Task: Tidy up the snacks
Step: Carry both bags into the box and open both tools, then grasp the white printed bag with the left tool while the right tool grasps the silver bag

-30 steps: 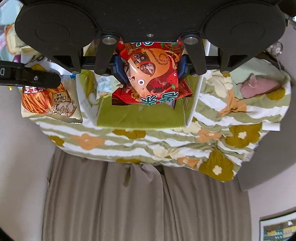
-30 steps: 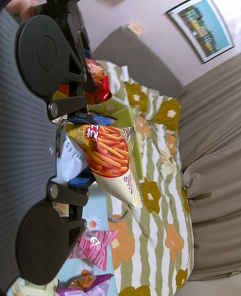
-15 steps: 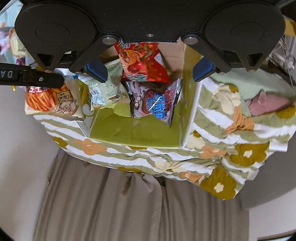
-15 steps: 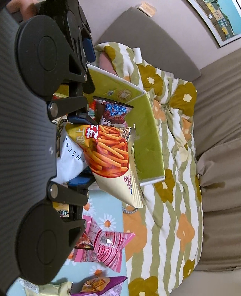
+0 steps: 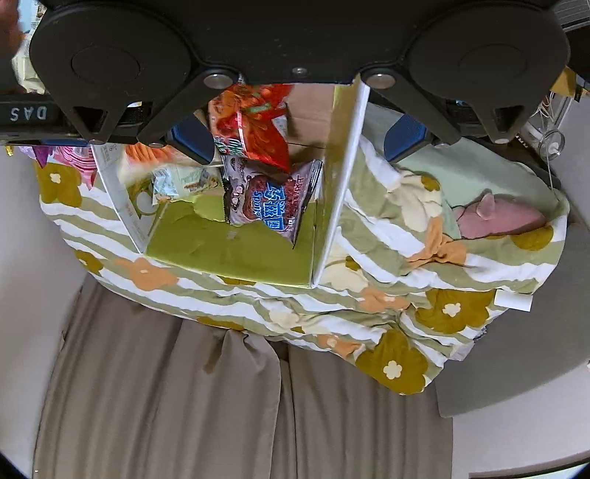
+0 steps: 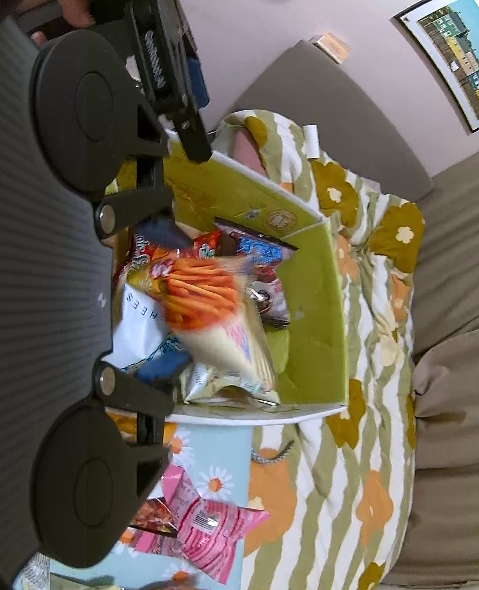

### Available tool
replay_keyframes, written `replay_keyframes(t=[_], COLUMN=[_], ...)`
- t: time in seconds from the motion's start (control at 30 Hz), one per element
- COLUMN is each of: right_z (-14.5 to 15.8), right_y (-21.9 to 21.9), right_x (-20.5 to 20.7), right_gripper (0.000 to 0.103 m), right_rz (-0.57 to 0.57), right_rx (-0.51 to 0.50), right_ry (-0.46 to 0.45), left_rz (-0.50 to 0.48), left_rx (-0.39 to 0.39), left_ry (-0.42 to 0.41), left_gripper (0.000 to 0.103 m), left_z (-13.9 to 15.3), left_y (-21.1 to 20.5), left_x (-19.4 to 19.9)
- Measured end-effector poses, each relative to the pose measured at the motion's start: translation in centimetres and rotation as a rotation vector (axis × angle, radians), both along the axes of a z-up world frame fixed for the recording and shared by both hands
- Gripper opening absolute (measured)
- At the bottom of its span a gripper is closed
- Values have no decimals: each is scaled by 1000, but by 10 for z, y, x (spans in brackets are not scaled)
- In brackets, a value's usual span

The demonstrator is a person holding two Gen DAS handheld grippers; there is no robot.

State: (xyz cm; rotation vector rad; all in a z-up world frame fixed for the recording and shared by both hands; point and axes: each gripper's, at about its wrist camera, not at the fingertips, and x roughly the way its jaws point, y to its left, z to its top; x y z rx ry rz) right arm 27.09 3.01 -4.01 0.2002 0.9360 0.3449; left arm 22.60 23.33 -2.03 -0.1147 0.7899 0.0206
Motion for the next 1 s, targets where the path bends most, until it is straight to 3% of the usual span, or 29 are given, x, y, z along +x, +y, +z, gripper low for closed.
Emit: replay_keyframes(t=[0.03, 0.53, 1.0], right_z=[-2, 6, 43], right_y=[0, -6, -30], right_x=[-1, -20, -66], right_gripper=[103, 103, 103], right_rz=[-12, -33, -182], right_rx=[-9, -29, -82], right_ry=[3, -113, -152], left_rz=[-1, -57, -273], left_rx=[-1, -4, -8], left_ry=[1, -2, -36], left_gripper=[100, 100, 100], left_z=[-1, 5, 22], left_y=[0, -4, -43], left_x=[-1, -4, -18])
